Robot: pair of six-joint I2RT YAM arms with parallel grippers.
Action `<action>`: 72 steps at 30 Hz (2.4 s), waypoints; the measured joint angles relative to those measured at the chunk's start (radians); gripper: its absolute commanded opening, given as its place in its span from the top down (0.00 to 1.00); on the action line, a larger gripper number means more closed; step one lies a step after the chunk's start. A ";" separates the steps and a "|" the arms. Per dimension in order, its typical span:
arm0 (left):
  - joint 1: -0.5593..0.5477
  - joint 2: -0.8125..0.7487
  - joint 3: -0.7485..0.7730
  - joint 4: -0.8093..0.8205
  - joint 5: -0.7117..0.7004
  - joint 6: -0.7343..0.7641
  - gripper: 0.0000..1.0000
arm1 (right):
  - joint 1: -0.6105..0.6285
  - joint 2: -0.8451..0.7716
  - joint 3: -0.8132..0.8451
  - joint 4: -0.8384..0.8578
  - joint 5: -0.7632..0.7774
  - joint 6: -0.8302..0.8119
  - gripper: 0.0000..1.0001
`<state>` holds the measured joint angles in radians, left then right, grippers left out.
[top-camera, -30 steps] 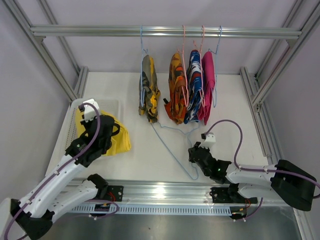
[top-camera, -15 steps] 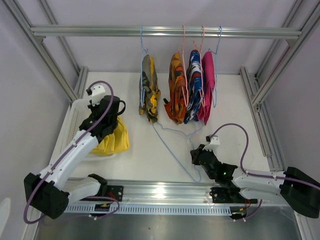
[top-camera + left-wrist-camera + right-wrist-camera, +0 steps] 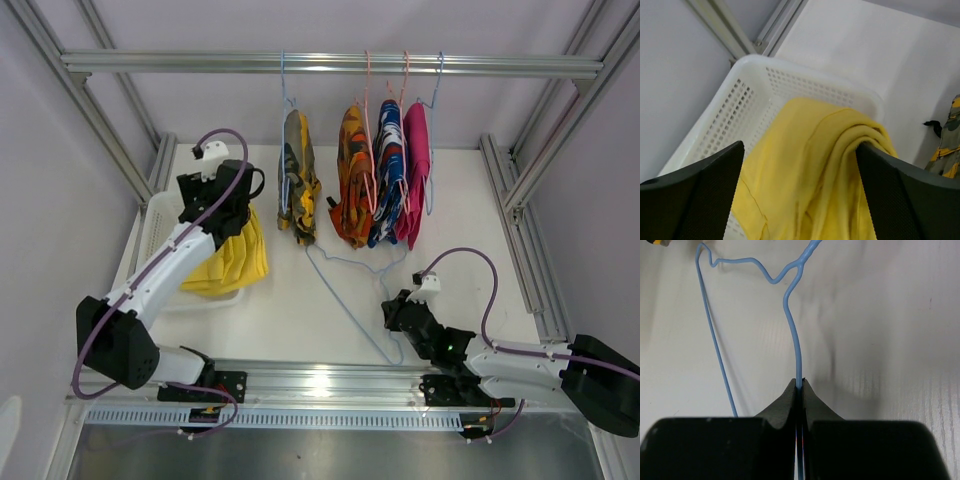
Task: Remove the trousers from the hanger
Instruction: Place the trousers in the bin.
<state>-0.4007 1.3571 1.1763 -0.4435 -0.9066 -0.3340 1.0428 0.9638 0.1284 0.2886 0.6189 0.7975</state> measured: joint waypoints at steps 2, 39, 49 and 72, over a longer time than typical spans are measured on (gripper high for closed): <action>0.004 0.014 0.013 0.013 0.011 -0.006 0.01 | 0.000 0.000 0.000 0.000 0.000 0.000 1.00; 0.121 0.127 -0.081 -0.038 0.507 -0.339 0.01 | 0.002 -0.258 -0.014 -0.200 0.009 0.014 1.00; 0.121 -0.135 -0.083 -0.115 0.587 -0.320 0.01 | 0.153 -0.371 0.097 -0.341 0.074 -0.096 1.00; 0.086 -0.372 -0.175 -0.087 0.626 -0.136 0.01 | 0.649 -0.202 0.712 -0.572 0.248 -0.462 1.00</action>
<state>-0.3149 0.9855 1.0016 -0.5308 -0.2810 -0.4698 1.6920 0.7616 0.8406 -0.2832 0.8673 0.3351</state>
